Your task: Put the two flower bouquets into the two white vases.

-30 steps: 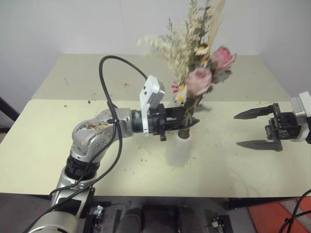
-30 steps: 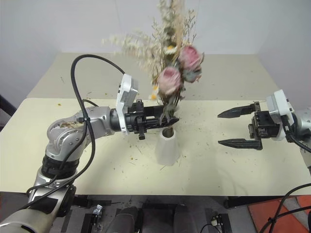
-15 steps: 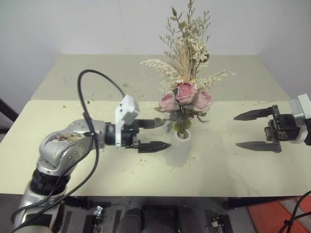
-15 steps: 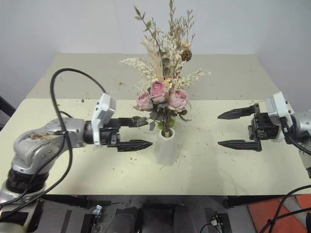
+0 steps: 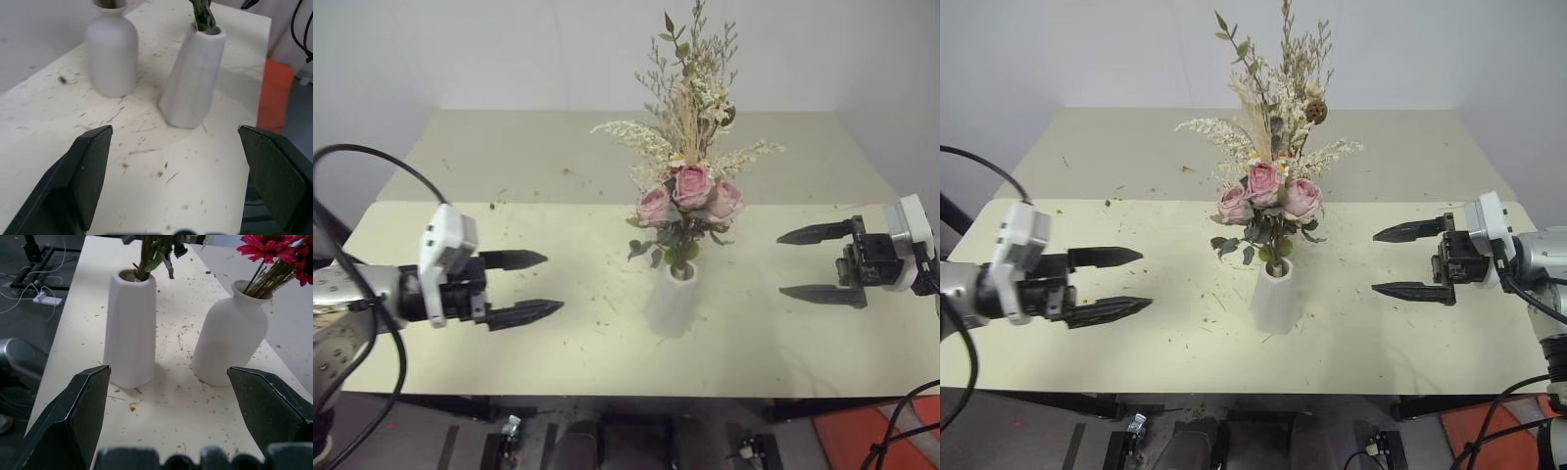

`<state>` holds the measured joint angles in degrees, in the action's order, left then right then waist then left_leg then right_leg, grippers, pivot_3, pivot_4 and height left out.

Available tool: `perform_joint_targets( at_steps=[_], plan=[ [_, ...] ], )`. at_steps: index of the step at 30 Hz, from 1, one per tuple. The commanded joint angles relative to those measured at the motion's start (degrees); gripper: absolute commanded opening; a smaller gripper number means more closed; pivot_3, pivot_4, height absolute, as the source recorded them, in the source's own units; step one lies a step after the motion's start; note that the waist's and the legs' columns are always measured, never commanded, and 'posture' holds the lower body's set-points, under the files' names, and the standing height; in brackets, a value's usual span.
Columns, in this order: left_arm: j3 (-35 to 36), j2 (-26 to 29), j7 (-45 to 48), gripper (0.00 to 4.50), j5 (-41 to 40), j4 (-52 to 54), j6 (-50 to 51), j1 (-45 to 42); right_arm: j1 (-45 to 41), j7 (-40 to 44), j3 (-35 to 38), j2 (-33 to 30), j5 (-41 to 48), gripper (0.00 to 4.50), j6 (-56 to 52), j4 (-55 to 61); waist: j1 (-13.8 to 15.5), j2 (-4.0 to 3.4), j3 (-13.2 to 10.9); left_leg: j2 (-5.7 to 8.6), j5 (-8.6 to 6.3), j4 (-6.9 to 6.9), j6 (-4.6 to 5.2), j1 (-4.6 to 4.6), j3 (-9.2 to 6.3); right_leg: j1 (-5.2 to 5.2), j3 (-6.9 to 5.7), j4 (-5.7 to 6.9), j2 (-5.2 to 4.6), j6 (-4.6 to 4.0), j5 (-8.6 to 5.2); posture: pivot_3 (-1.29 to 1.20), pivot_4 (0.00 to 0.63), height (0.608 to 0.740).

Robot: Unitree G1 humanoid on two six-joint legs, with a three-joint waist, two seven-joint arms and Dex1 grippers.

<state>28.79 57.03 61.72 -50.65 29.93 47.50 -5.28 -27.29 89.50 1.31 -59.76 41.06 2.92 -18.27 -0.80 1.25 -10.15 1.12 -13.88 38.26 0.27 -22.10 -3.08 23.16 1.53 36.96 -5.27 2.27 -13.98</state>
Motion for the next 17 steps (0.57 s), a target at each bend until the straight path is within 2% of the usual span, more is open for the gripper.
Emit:
perform_joint_targets(
  at_steps=[1,4,8,12,17],
  plan=[
    [6.21,0.99,4.29,4.49,0.93,0.82,-3.99,4.34,-0.16,2.99,3.21,0.11,-0.27,4.5,-1.61,0.77,0.05,0.0,0.0,0.0,0.0,0.0,0.0,0.0,0.01,0.0,0.0,-0.02,0.0,0.0,0.0,0.0,0.15,0.74],
    [8.97,-0.1,7.29,4.49,4.26,1.36,-8.45,10.4,-0.01,2.6,4.17,0.65,-0.96,4.5,-2.72,0.95,-0.01,-0.02,-0.01,0.0,0.0,-0.02,0.0,0.03,0.07,-0.03,0.01,-0.04,-0.01,-0.02,0.01,0.0,0.15,0.74],
    [10.99,-1.83,6.75,4.49,2.28,3.0,-8.8,14.17,0.77,2.56,5.33,0.92,-1.68,4.5,-3.85,1.31,0.0,-0.02,-0.01,-0.06,0.0,-0.03,0.0,0.03,0.07,-0.02,0.01,-0.04,0.01,-0.06,0.02,0.0,0.15,0.74],
    [10.38,-3.48,4.01,4.49,0.33,4.71,-7.77,15.03,0.92,1.68,5.84,1.23,-2.31,4.5,-5.33,1.67,0.03,-0.02,-0.01,-0.05,-0.01,-0.03,0.01,0.03,0.07,-0.03,0.01,-0.05,-0.01,-0.06,0.02,0.0,0.15,0.74],
    [9.54,-2.97,3.01,4.49,-1.12,5.08,-7.39,14.99,1.81,1.61,6.63,1.29,-2.87,4.5,-7.07,3.03,0.01,-0.02,-0.01,-0.06,-0.01,-0.03,0.01,0.03,0.06,-0.03,0.01,-0.05,0.01,-0.07,0.02,0.0,0.15,0.74]
  ],
)
